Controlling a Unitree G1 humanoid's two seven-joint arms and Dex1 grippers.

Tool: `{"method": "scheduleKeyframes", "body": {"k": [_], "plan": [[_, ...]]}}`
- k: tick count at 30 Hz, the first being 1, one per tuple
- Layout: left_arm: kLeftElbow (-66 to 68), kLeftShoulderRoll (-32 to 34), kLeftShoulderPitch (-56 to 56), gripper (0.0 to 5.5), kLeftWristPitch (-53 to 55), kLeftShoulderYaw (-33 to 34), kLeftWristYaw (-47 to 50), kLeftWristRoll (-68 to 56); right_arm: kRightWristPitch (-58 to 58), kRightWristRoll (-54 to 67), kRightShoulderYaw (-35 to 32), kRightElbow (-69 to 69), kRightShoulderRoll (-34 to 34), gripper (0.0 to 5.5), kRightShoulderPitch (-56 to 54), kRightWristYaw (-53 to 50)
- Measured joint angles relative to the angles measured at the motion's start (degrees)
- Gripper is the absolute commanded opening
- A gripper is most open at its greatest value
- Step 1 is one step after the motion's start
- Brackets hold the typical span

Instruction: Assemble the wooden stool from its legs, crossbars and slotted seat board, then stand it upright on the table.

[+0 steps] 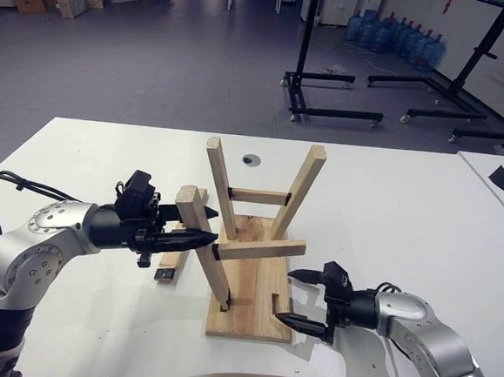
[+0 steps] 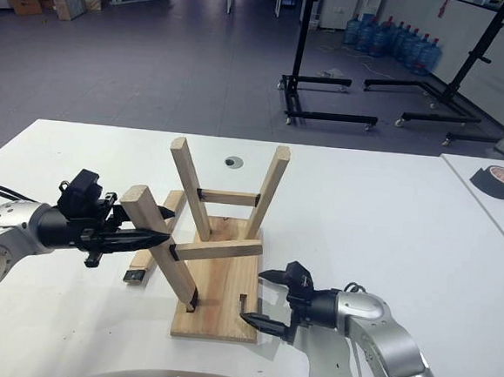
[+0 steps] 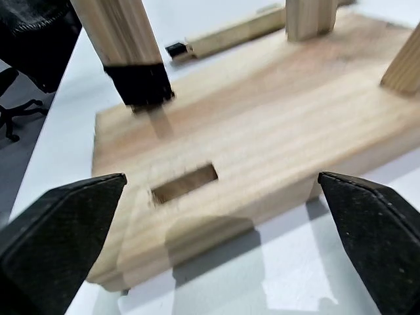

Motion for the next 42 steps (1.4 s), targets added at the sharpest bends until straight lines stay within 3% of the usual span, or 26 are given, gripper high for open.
{"method": "scheduleKeyframes", "body": {"k": [19, 28, 42], "plan": [[0.5, 0.5, -3.5, 2.02, -1.7, -5.5, -1.5, 3.9, -1.6, -1.3, 0.7, 2.7, 0.1, 5.4, -0.2, 0.6], [-0.1, 4.4, -5.1, 2.01, -3.4, -8.7, -3.4, 7.2, -3.7, -2.2, 0.9, 3.5, 0.4, 5.4, -0.2, 0.6], [-10.1, 5.6, 8.5, 2.01, -18.4, -11.7, 6.5, 10.5, -5.3, -3.3, 0.8, 3.6, 1.2, 5.4, -0.2, -1.8]]}}
